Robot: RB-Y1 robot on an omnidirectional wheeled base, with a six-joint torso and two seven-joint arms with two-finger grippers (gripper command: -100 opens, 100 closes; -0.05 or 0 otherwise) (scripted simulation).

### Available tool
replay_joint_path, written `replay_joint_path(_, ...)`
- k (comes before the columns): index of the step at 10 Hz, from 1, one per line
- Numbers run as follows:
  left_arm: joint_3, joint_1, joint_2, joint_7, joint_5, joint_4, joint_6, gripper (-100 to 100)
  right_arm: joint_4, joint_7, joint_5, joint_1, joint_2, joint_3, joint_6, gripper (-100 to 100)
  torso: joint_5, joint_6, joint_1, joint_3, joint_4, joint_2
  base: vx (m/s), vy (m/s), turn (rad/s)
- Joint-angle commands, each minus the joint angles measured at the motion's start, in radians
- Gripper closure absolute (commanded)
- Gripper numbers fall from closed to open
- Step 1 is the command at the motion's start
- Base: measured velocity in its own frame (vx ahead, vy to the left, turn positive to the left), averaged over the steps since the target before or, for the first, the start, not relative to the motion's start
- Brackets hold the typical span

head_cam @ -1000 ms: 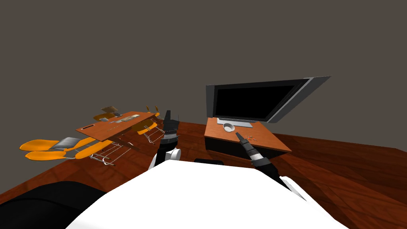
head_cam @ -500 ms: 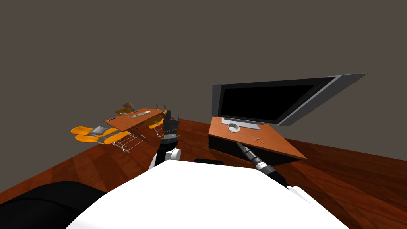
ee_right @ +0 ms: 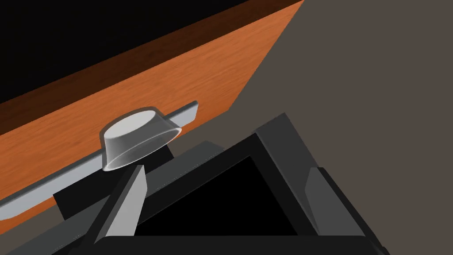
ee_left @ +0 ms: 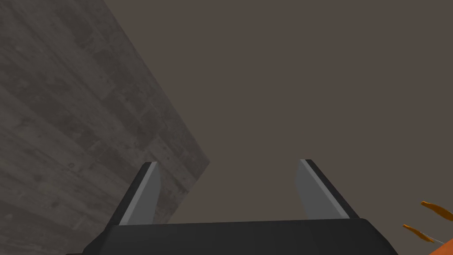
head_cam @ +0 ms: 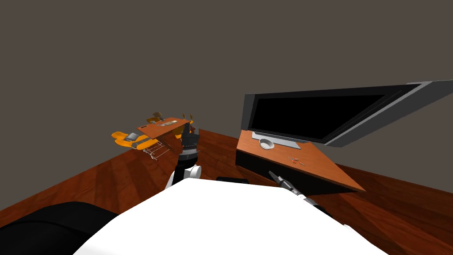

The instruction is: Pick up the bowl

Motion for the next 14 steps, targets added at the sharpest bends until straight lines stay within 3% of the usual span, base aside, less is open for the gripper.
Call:
replay_joint_path(1, 0.000, 0.000, 0.000, 0.000, 0.000, 0.000, 0.000, 0, -0.007, -0.001, -0.002, 0.013, -0.037, 0.003, 0.034, -100, 0.000, 0.000, 0.000, 0.000, 0.000, 0.000, -0.010, 0.026, 0.112)
replay_joint_path(2, 0.000, 0.000, 0.000, 0.000, 0.000, 0.000, 0.000, 0, 0.036, 0.016, 0.005, 0.025, -0.070, 0.016, 0.057, -100, 0.000, 0.001, 0.000, 0.000, 0.000, 0.000, -0.010, 0.032, 0.226)
replay_joint_path(3, 0.000, 0.000, 0.000, 0.000, 0.000, 0.000, 0.000, 0, 0.036, 0.016, 0.005, 0.025, -0.070, 0.016, 0.057, -100, 0.000, 0.000, 0.000, 0.000, 0.000, -0.001, -0.007, 0.020, 0.122)
replay_joint_path(5, 0.000, 0.000, 0.000, 0.000, 0.000, 0.000, 0.000, 0, 0.113, 0.054, 0.018, 0.043, -0.126, 0.040, 0.102, -100, 0.000, 0.000, 0.000, -0.001, 0.000, -0.001, 0.003, 0.037, 0.348)
replay_joint_path(10, 0.000, 0.000, 0.000, 0.000, 0.000, 0.000, 0.000, 0, 0.211, 0.095, 0.030, 0.056, -0.175, 0.061, 0.144, -100, 0.000, 0.000, -0.001, -0.002, -0.001, -0.003, 0.021, 0.015, 0.194)
replay_joint_path(12, 0.000, 0.000, 0.000, 0.000, 0.000, 0.000, 0.000, 0, 0.288, 0.138, 0.039, 0.064, -0.210, 0.079, 0.184, -100, 0.000, 0.000, -0.002, -0.002, -0.001, -0.004, 0.053, 0.005, 0.350)
replay_joint_path(14, 0.000, 0.000, 0.000, 0.000, 0.000, 0.000, 0.000, 0, 0.324, 0.160, 0.043, 0.065, -0.223, 0.086, 0.202, -100, 0.000, 0.001, -0.002, -0.003, -0.001, -0.005, 0.047, -0.008, 0.214)
